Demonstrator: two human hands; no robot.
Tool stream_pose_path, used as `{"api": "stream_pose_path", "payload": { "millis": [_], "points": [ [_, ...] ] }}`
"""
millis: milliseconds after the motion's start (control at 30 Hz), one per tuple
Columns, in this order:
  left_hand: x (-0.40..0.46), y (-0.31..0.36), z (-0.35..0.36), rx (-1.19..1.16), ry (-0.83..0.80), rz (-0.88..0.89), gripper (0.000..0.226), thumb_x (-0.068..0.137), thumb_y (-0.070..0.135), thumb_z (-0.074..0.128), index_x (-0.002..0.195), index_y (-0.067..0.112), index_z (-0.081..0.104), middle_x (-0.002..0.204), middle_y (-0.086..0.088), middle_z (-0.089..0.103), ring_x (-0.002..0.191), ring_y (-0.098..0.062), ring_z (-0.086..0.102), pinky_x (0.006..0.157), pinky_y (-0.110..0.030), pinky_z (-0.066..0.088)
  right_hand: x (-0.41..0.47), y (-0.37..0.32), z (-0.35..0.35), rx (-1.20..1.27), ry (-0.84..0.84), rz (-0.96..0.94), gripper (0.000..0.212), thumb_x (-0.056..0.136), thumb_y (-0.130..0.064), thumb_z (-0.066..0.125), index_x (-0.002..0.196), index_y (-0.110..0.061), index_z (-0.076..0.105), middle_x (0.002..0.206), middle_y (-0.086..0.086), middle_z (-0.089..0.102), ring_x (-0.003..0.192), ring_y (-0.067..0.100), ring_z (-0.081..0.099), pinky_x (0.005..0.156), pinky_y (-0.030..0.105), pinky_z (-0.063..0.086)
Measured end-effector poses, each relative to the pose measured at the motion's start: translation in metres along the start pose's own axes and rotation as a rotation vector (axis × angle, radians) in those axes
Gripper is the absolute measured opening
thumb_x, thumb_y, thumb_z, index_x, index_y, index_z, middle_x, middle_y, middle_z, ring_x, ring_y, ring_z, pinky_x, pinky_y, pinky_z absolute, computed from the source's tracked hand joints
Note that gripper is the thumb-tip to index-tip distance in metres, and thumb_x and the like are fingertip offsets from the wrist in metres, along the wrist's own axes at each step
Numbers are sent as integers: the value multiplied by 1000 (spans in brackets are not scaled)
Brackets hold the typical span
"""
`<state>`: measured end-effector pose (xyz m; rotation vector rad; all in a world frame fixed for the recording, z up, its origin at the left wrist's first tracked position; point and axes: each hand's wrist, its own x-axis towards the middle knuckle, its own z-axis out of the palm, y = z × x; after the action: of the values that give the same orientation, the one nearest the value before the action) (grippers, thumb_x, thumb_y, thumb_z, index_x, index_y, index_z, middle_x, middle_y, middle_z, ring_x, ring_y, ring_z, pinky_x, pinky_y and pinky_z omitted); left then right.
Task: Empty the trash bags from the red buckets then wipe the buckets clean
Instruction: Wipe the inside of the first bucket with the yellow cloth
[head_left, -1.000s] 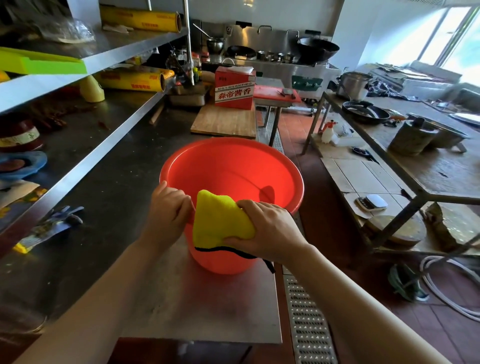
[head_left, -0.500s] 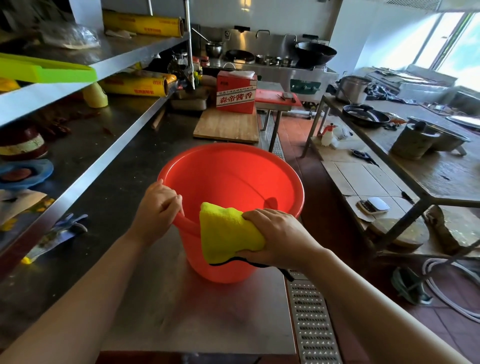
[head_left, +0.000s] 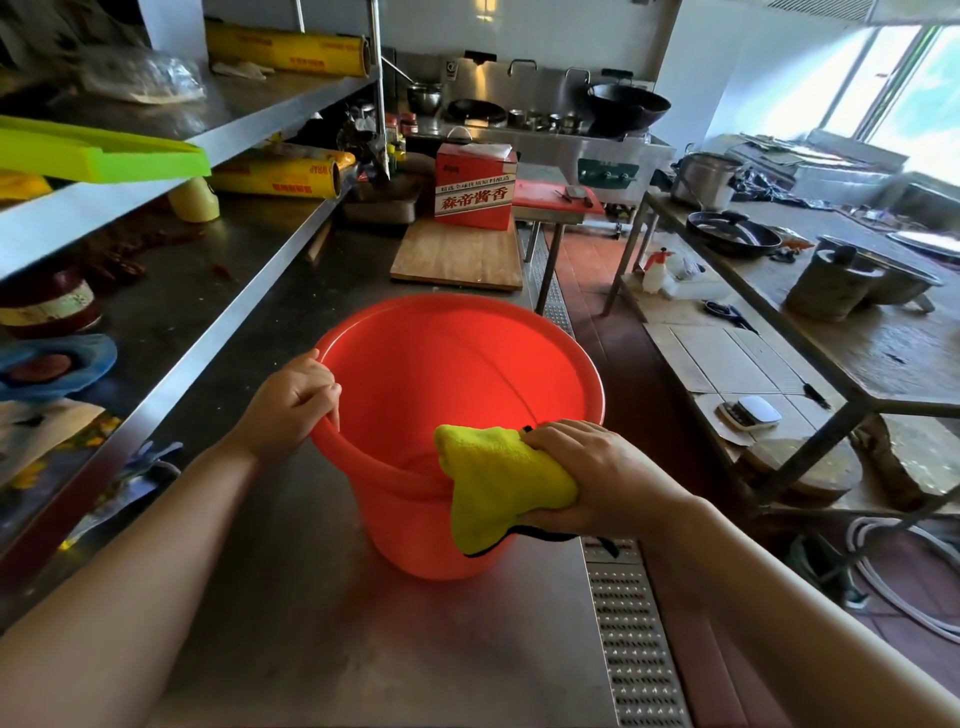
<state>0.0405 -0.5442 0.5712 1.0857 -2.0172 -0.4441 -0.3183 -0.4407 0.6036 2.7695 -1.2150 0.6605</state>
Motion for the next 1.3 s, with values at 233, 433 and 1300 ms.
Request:
{"api": "stream_pose_path", "payload": {
  "millis": [233, 433, 1300],
  "points": [
    [11, -19, -14, 11, -89, 25, 45, 88, 31, 41, 50, 20, 61, 61, 2, 61, 84, -16, 61, 115, -32, 27, 9, -9, 20, -4, 107, 5, 70, 70, -67, 75, 111, -11, 65, 101, -1, 68, 90, 19, 65, 82, 36, 53],
    [5, -14, -19, 29, -87, -73, 46, 89, 40, 36, 60, 21, 65, 78, 10, 69, 119, -9, 56, 115, -26, 24, 12, -20, 32, -29, 132, 69, 69, 72, -73, 68, 109, -14, 65, 97, -3, 67, 86, 21, 64, 78, 39, 52],
    [-35, 33, 31, 177, 161, 88, 44, 97, 32, 43, 55, 21, 49, 54, 14, 43, 55, -11, 44, 80, -38, 39, 39, -62, 55, -71, 205, 213, 68, 69, -70, 73, 106, -14, 66, 91, -6, 67, 82, 19, 65, 74, 38, 52]
  ]
}}
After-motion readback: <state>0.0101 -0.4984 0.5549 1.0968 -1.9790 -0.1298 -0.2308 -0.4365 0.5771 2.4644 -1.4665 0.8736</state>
